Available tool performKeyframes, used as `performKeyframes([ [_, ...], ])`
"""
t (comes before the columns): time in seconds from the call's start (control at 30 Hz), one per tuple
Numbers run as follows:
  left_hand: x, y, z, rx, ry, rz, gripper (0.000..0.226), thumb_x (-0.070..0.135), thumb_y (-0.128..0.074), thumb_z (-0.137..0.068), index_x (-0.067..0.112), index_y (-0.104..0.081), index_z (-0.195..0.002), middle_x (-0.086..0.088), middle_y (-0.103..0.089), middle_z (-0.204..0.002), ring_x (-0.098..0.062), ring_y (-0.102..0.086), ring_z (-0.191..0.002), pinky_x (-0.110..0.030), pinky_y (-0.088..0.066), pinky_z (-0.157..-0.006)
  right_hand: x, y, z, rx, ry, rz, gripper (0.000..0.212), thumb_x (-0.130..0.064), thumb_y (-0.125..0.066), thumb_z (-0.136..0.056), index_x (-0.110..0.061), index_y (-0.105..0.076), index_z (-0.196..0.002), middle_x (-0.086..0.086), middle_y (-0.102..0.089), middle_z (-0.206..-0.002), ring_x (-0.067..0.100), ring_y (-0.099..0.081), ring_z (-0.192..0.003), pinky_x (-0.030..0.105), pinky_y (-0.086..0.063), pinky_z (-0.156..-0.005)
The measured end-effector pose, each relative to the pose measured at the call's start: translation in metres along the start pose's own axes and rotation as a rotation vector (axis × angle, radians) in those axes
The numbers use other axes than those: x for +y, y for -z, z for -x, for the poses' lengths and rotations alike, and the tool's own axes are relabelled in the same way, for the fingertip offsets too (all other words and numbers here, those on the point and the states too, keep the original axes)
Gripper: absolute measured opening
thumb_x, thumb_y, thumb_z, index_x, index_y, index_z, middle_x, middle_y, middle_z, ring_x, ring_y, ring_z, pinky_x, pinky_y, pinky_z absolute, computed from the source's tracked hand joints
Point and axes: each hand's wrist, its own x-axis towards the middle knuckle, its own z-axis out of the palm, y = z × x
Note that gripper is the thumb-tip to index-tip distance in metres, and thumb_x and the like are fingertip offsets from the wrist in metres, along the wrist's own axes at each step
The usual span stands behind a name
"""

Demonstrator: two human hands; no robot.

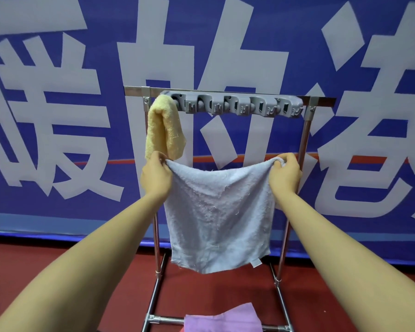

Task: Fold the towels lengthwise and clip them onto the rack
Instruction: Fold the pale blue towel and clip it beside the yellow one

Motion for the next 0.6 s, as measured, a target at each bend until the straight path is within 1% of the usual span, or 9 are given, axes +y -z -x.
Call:
performKeyframes([
  [0.1, 0.002, 0.0, 0.001, 0.001, 0.025, 0.0, 0.026, 0.001, -0.036, -0.094, 0.016, -0.057, -0.098, -0.004, -0.057, -0.086, -0.024, -0.054, -0.075, -0.037, -0.049, -0.064, -0.003, 0.001, -0.001, 0.033, -0.036, -0.155, 0.015, -0.007, -0.045, -0.095, -0.015, -0.056, -0.102, 0.001, -0.057, -0.097, 0.017, -0.055, -0.092, 0.027, -0.046, -0.074],
  [0.17, 0.006, 0.0, 0.001, -0.012, 0.062, 0.047, 0.035, -0.006, -0.036, -0.089, 0.014, -0.065, -0.093, -0.005, -0.064, -0.095, -0.023, -0.056, -0.081, -0.034, -0.048, -0.068, -0.003, 0.002, -0.002, 0.05, -0.039, -0.174, 0.019, -0.005, -0.045, -0.095, -0.011, -0.061, -0.104, 0.001, -0.058, -0.098, 0.015, -0.054, -0.092, 0.025, -0.046, -0.076],
  [0.2, 0.007, 0.0, 0.0, -0.015, 0.078, 0.07, 0.037, -0.008, -0.036, -0.089, 0.012, -0.067, -0.096, -0.007, -0.065, -0.102, -0.024, -0.057, -0.087, -0.033, -0.048, -0.072, -0.003, 0.002, -0.003, 0.054, -0.045, -0.174, 0.021, -0.005, -0.045, -0.095, -0.009, -0.064, -0.104, 0.002, -0.059, -0.098, 0.016, -0.055, -0.092, 0.026, -0.047, -0.077],
  [0.27, 0.01, 0.0, -0.003, -0.019, 0.102, 0.096, 0.039, -0.008, -0.037, -0.088, 0.008, -0.067, -0.108, -0.009, -0.064, -0.115, -0.028, -0.056, -0.104, -0.035, -0.046, -0.089, -0.001, 0.002, -0.007, 0.049, -0.065, -0.154, 0.023, -0.004, -0.046, -0.094, -0.007, -0.066, -0.105, 0.003, -0.062, -0.1, 0.017, -0.056, -0.092, 0.028, -0.05, -0.079],
  [0.33, 0.013, 0.0, -0.006, -0.045, 0.117, 0.07, 0.041, -0.006, -0.039, -0.087, 0.008, -0.063, -0.117, -0.009, -0.06, -0.121, -0.032, -0.049, -0.113, -0.037, -0.035, -0.101, 0.003, 0.002, -0.011, 0.031, -0.075, -0.128, 0.025, -0.004, -0.045, -0.092, -0.009, -0.066, -0.104, 0.007, -0.064, -0.106, 0.021, -0.06, -0.093, 0.033, -0.054, -0.08],
  [0.4, 0.016, -0.001, -0.006, -0.111, 0.108, 0.003, 0.039, -0.002, -0.039, -0.084, 0.008, -0.061, -0.115, -0.012, -0.054, -0.123, -0.035, -0.044, -0.112, -0.033, -0.03, -0.09, 0.003, 0.003, -0.012, 0.002, -0.052, -0.073, 0.028, -0.004, -0.043, -0.09, -0.011, -0.065, -0.104, 0.012, -0.061, -0.111, 0.027, -0.06, -0.096, 0.039, -0.055, -0.082],
  [0.47, 0.018, 0.001, -0.006, -0.204, 0.096, -0.058, 0.028, 0.002, -0.038, -0.085, 0.004, -0.055, -0.107, -0.014, -0.042, -0.125, -0.038, -0.039, -0.11, -0.033, -0.028, -0.077, 0.003, 0.004, -0.013, -0.019, -0.007, 0.029, 0.031, 0.0, -0.042, -0.088, -0.008, -0.063, -0.109, 0.014, -0.056, -0.118, 0.03, -0.057, -0.102, 0.039, -0.052, -0.087],
  [0.53, 0.019, 0.003, -0.008, -0.273, 0.069, -0.142, 0.017, 0.001, -0.036, -0.088, 0.003, -0.048, -0.101, -0.015, -0.034, -0.126, -0.039, -0.035, -0.11, -0.033, -0.029, -0.075, 0.002, 0.008, -0.016, -0.02, 0.031, 0.143, 0.032, 0.003, -0.043, -0.089, -0.004, -0.059, -0.116, 0.016, -0.049, -0.123, 0.031, -0.052, -0.107, 0.033, -0.047, -0.085],
  [0.6, 0.018, 0.003, -0.014, -0.269, 0.008, -0.228, 0.017, -0.002, -0.035, -0.088, 0.001, -0.049, -0.098, -0.018, -0.036, -0.124, -0.039, -0.037, -0.107, -0.033, -0.029, -0.076, 0.002, 0.011, -0.017, -0.028, 0.076, 0.228, 0.031, 0.003, -0.045, -0.092, -0.003, -0.057, -0.119, 0.017, -0.046, -0.125, 0.033, -0.049, -0.11, 0.034, -0.045, -0.082],
])
